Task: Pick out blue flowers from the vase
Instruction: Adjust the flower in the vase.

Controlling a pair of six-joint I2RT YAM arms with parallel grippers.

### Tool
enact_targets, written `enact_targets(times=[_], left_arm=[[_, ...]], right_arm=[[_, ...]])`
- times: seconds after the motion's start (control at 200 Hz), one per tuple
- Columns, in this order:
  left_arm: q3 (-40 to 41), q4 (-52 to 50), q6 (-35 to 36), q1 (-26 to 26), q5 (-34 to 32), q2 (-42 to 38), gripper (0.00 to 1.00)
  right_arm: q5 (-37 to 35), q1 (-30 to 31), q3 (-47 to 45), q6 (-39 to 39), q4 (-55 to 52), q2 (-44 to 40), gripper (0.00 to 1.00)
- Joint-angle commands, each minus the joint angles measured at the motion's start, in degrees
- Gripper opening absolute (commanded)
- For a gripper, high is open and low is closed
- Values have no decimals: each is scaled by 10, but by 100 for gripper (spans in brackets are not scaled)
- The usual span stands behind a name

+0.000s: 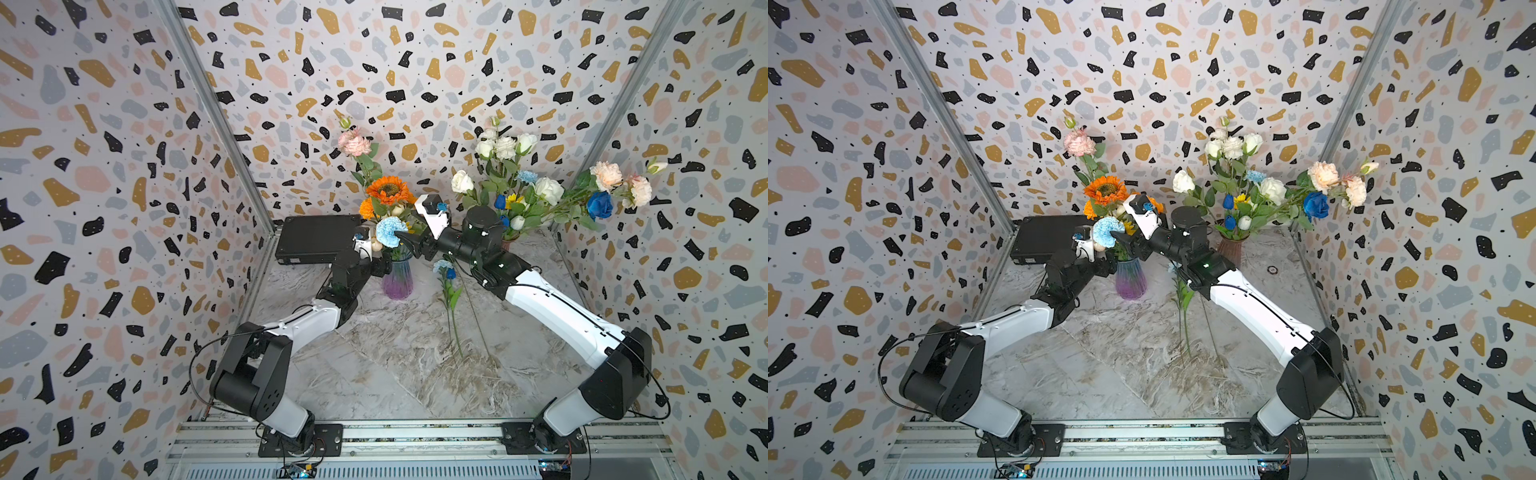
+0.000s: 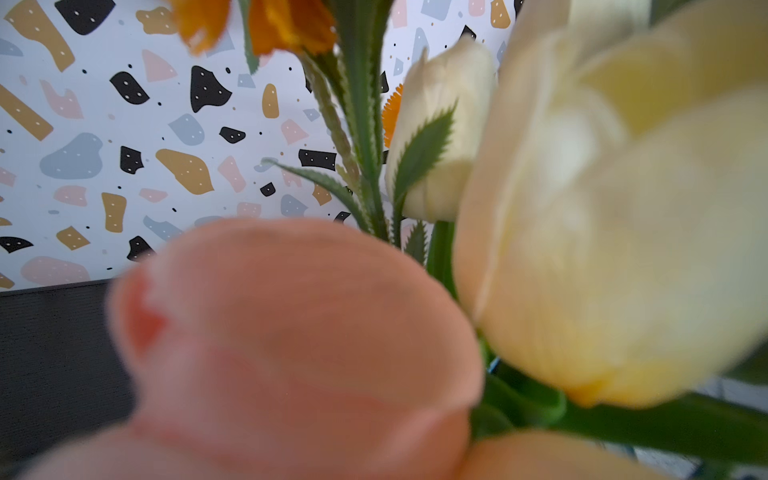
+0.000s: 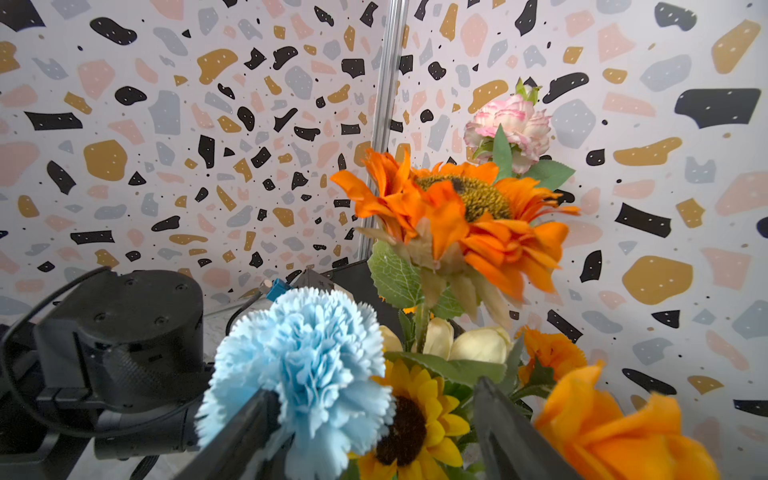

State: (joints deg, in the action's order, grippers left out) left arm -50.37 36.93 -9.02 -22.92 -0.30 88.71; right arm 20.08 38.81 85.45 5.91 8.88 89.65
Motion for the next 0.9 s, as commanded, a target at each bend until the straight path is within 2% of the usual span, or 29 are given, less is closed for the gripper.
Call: enact_targets(times=[0.0, 0.18, 0.486, 0.681, 0.896], left_arm=[[-11, -11, 1, 3, 6, -18, 85], [-9, -12, 4, 3, 5, -20, 85], [-12, -6, 4, 2, 6, -9, 85], [-12, -8, 4, 3, 6, -9, 85], [-14, -10, 3, 3, 8, -4, 85]], right_arm=[[13, 4, 25, -8, -10, 3, 77], [2, 7, 13, -5, -17, 13, 82], [32, 10, 28, -8, -8, 28, 83], [2, 26, 42, 66, -92, 39, 83], [-35, 30, 15, 114, -106, 31, 84]])
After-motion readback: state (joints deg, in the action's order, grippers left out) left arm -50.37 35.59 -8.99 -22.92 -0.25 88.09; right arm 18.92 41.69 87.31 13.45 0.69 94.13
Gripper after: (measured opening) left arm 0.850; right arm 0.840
